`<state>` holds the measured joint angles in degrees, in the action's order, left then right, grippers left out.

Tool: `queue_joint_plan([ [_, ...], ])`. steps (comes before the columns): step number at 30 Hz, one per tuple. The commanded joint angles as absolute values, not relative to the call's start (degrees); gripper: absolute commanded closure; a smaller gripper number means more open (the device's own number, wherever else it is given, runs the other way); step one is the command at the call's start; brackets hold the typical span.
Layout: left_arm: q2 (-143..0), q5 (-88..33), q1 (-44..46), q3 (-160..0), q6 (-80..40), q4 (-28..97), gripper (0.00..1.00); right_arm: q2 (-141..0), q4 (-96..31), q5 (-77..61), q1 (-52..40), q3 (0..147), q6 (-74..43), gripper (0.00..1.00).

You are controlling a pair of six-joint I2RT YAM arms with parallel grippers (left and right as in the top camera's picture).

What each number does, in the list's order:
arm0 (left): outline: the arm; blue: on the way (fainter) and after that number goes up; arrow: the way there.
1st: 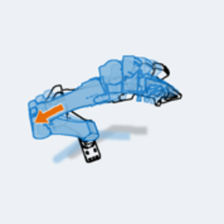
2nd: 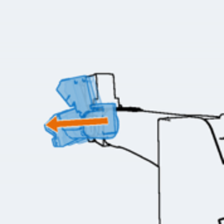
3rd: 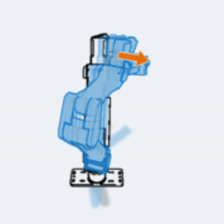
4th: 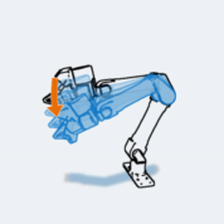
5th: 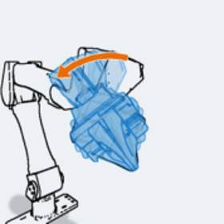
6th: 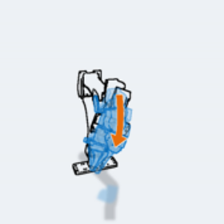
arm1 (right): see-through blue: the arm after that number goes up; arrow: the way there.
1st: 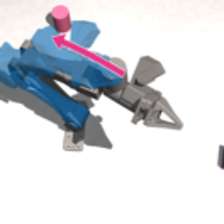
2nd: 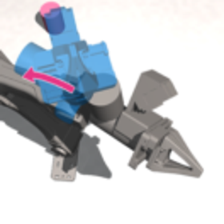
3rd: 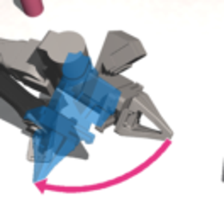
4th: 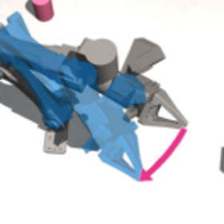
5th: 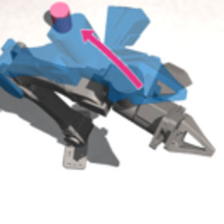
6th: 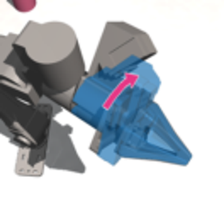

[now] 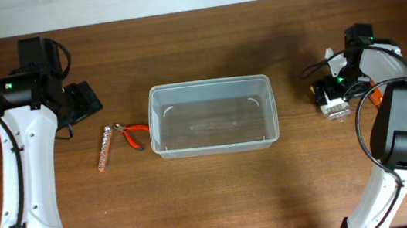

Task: Pack container
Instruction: 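Grasp the clear marker pack with the right gripper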

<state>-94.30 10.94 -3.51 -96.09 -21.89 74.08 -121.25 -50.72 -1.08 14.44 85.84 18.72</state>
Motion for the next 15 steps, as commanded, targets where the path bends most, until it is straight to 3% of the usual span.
queue_joint_plan([
  [1, -94.4, 10.3, -3.4, -95.8, -21.0, 74.1, 0.01, -122.5, -50.8, -1.0, 14.2, 86.0, 19.0, 0.07],
  [5, -94.4, 10.3, -3.4, -95.8, -21.0, 74.1, 0.01, -122.5, -51.2, -1.0, 14.2, 86.0, 19.0, 0.27],
  [10, -94.4, 10.3, -3.4, -95.8, -21.0, 74.1, 0.01, -122.5, -51.2, -1.1, 14.2, 86.1, 18.6, 0.32],
  [15, -94.4, 10.3, -3.4, -95.8, -21.0, 74.1, 0.01, -122.5, -51.3, -1.5, 14.2, 86.1, 17.9, 0.46],
])
